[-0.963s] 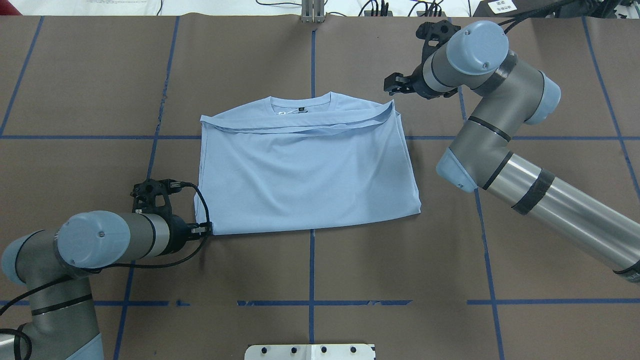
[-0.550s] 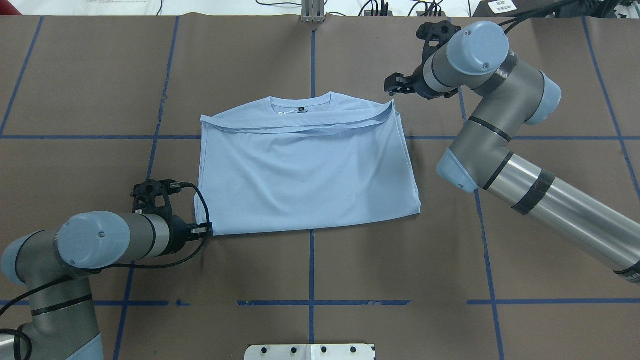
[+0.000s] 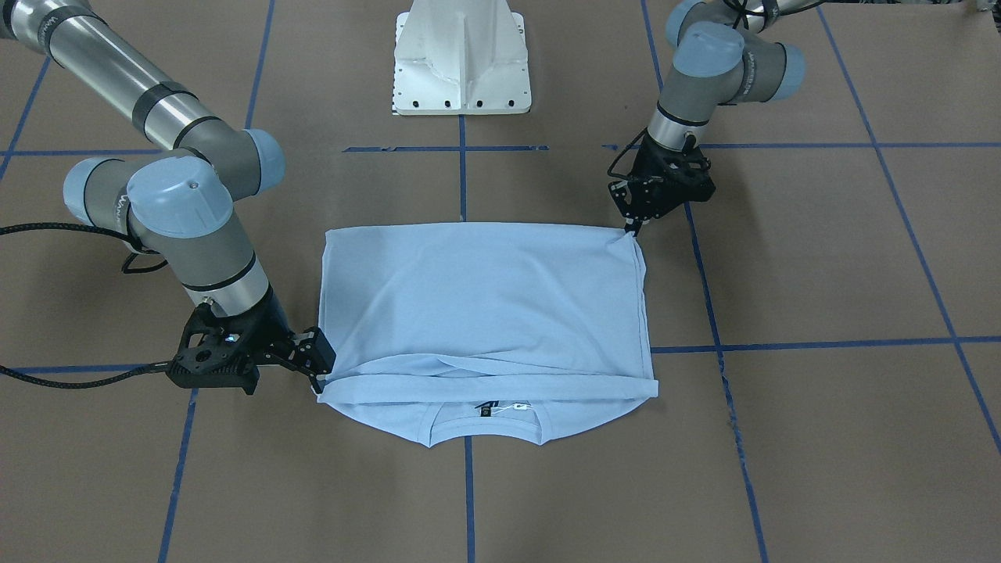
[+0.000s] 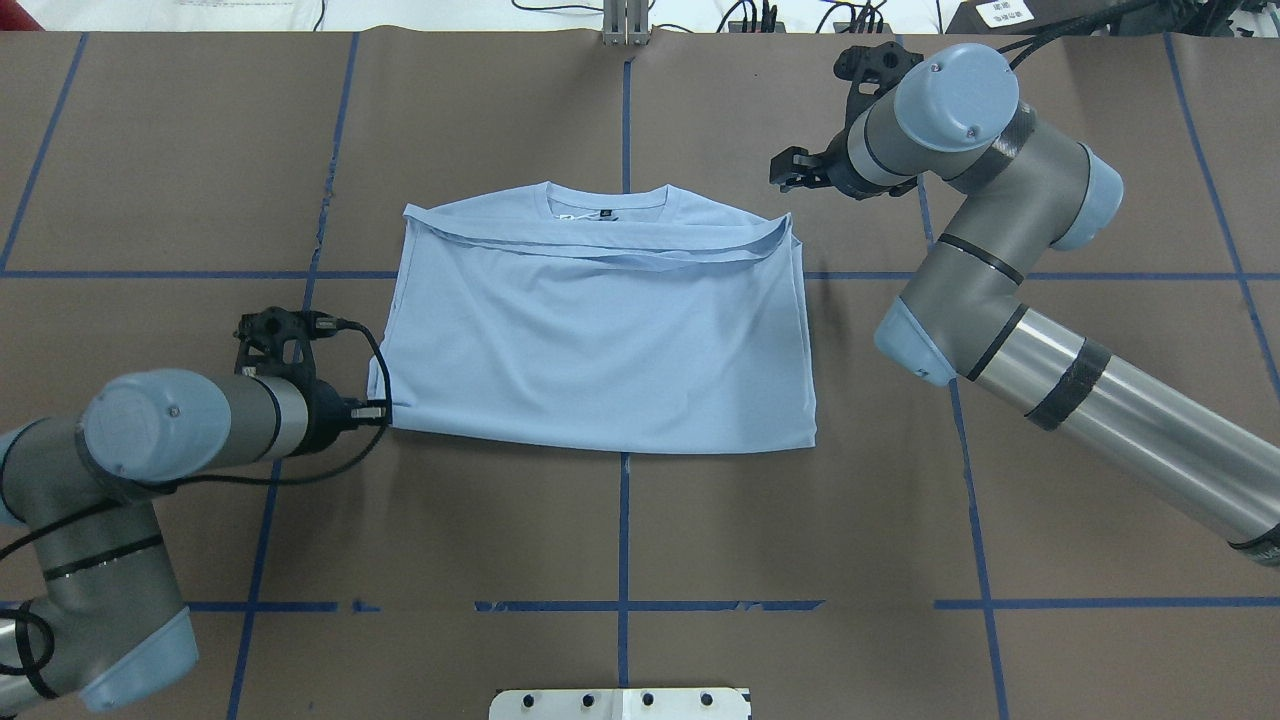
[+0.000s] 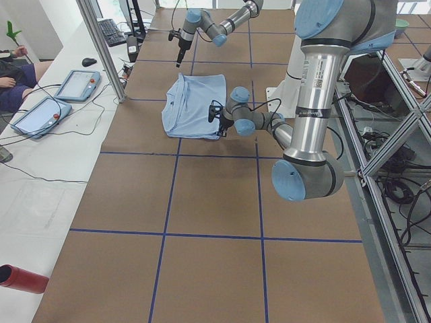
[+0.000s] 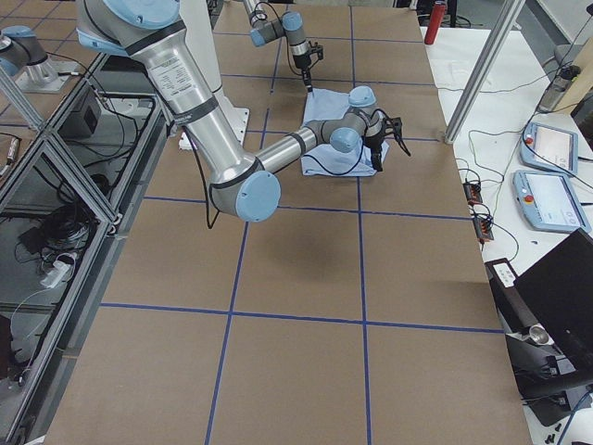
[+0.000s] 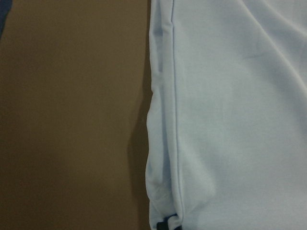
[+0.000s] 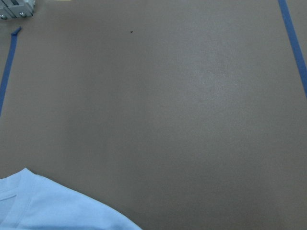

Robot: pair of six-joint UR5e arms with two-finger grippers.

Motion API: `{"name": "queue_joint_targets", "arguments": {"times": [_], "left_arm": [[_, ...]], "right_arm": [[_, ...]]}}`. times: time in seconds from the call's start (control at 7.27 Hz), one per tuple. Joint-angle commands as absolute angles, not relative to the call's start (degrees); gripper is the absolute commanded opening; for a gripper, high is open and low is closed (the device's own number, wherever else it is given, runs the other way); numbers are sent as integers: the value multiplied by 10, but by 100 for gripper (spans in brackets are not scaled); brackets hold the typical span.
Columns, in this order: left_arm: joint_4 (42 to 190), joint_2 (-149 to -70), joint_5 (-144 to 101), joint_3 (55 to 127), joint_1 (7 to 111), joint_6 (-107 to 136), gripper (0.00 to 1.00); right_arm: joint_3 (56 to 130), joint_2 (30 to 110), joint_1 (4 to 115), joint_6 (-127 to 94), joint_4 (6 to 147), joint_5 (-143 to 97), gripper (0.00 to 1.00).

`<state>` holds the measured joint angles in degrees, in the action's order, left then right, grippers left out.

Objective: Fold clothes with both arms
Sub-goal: 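Drag the folded shirt with the left gripper away from the robot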

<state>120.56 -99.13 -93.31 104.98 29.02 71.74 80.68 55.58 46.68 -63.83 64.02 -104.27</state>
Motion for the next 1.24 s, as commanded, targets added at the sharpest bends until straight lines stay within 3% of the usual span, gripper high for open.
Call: {"name": "queue_joint_targets", "arguments": {"times": [0.0,0.55,0.69,0.83,0.96,1.1], "left_arm": [[1207,-1033,-934,973,388,612,0],[1288,-1247,-934,632,516,498,0],[1321,-1269,-936,579,538,461,0],[1327,-1267,-946,580,552,431,0],[1359,-1255,-976,586,552,423,99],[1391,-1232,-1006,627,553,424,100]], "right_arm": [[807,555,467,-640,640,-1042,100],[809,554,466,-647,640,-1042,100],[814,552,466,-649,640,-1042,100],[815,548,462,-664,640,-1042,100],[811,534,449,-701,641,-1039,100],[802,507,432,-754,648,-1032,100]]}}
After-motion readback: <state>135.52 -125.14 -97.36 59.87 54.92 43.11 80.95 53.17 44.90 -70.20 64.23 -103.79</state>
